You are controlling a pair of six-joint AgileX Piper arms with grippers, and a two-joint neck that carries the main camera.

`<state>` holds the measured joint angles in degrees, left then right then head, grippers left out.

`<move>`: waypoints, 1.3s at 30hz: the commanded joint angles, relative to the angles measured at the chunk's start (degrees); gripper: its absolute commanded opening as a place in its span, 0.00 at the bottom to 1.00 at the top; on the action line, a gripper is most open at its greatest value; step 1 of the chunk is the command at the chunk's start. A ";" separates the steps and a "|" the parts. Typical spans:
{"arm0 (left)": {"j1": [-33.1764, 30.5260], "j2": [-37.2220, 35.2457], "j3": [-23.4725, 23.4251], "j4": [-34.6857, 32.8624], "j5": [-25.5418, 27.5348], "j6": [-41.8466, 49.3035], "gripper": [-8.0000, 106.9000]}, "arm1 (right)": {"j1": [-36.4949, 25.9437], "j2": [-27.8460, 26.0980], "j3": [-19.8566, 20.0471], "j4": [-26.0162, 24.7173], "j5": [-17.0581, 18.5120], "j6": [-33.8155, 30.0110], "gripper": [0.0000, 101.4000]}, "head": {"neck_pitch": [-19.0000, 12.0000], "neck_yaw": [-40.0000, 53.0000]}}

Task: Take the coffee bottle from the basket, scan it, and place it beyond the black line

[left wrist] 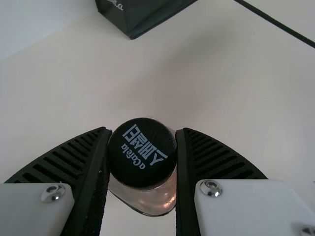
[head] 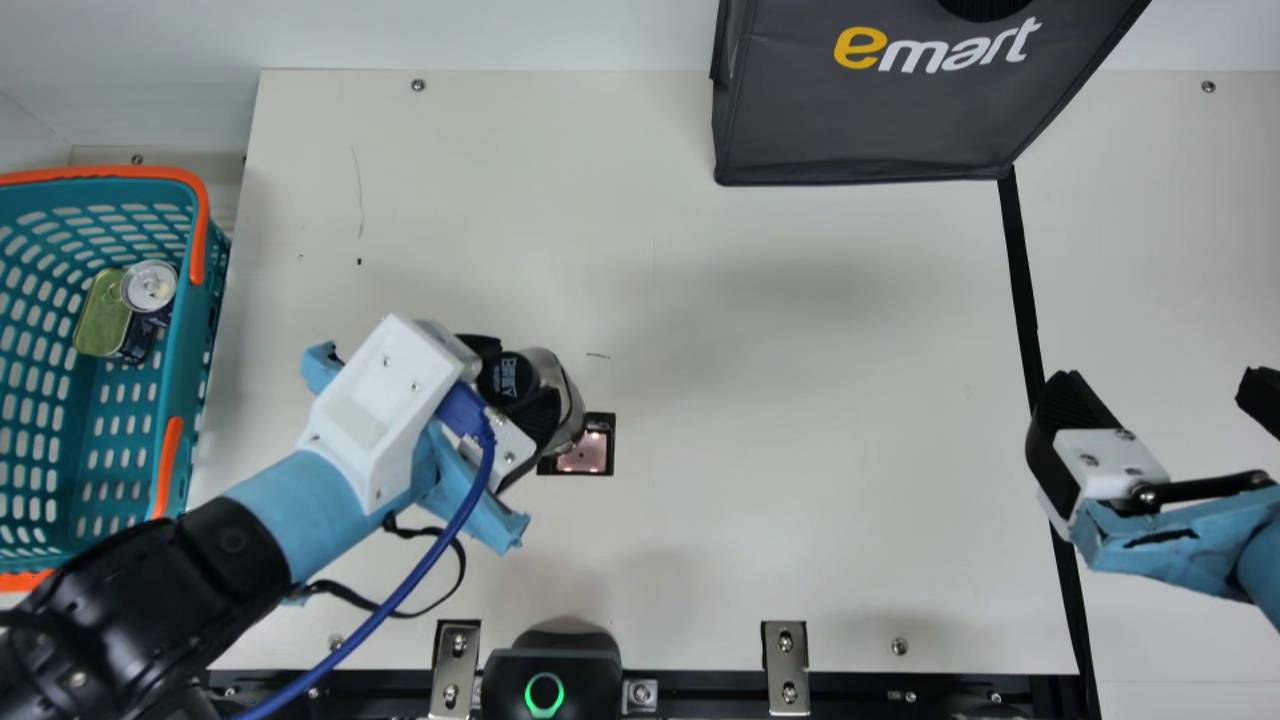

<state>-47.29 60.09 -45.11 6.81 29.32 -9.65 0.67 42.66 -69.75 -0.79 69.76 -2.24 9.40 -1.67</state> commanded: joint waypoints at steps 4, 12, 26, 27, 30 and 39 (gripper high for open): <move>0.47 -1.63 0.07 -5.61 1.45 6.72 0.16 | 0.00 0.00 0.00 0.00 0.00 0.00 0.90 | -1.48 0.09; 1.67 -3.77 -0.36 -13.11 4.38 15.53 0.16 | 0.00 0.00 0.00 0.00 0.00 0.00 0.90 | -1.48 0.09; 3.74 -4.73 -0.26 -23.29 7.06 28.25 0.16 | 0.00 0.00 0.00 -0.08 -0.09 0.00 0.90 | -1.48 0.09; 3.84 -4.73 -0.20 -23.87 7.19 28.99 0.16 | 0.00 0.00 0.00 -0.08 -0.09 0.00 0.90 | -1.48 0.09; 4.08 -4.76 0.09 -25.34 7.51 30.92 0.16 | 0.00 0.00 0.00 -0.08 -0.09 0.00 0.90 | -1.48 0.09; 4.33 -5.12 1.22 -28.38 8.40 35.04 0.16 | 0.00 0.00 0.00 -0.08 -0.09 0.00 0.90 | -1.48 0.09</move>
<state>-43.01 55.07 -43.94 -21.41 37.66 25.13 0.67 42.66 -69.75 -0.87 69.68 -2.24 9.40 -1.67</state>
